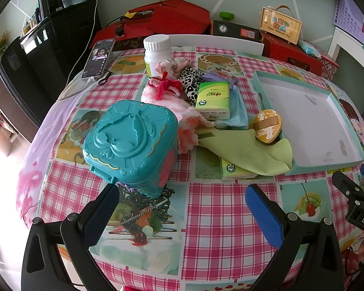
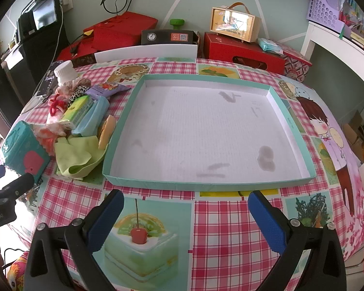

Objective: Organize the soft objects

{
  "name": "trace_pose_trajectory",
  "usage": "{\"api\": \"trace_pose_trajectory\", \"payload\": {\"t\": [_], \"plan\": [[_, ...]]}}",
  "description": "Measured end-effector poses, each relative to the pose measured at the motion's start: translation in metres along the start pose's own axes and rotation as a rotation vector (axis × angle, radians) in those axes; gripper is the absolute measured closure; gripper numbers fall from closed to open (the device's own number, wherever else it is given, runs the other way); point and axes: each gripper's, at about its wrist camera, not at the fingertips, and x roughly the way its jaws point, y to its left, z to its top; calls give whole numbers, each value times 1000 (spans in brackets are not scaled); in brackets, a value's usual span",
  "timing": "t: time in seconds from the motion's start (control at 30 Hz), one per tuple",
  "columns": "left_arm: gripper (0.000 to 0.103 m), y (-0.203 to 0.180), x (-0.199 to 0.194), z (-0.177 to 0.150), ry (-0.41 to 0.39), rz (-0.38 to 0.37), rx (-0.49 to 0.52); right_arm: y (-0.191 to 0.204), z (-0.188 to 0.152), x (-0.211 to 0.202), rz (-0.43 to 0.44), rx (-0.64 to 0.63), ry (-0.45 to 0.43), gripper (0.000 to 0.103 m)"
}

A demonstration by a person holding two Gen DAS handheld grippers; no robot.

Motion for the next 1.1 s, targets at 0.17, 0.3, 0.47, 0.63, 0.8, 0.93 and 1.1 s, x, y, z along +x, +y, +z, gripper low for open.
{"api": "trace_pose_trajectory", "payload": {"t": [0.17,0.3,0.47,0.63,0.8,0.93,1.1], "plan": [[0,0,0,0,0,-1,0,0,0,0,0,0,0,0],[0,0,0,0,0,-2,0,0,0,0,0,0,2,0],[0,-4,-6,1,-5,-22,17,0,2,-2,-1,3,-8,0],[0,-11,-31,10,-44,-92,35,-6,11,-22,57,28,-76,0],[0,-12,-45,38,-86,-152,-7,-5,30,-32,100,36,-131,0],[0,-13,-40,63,-84,-201,-39,-9,47,-34,177,81,-153,0],[0,-26,-16,95,32,-245,24,-6,71,-27,207,64,-110,0]]}}
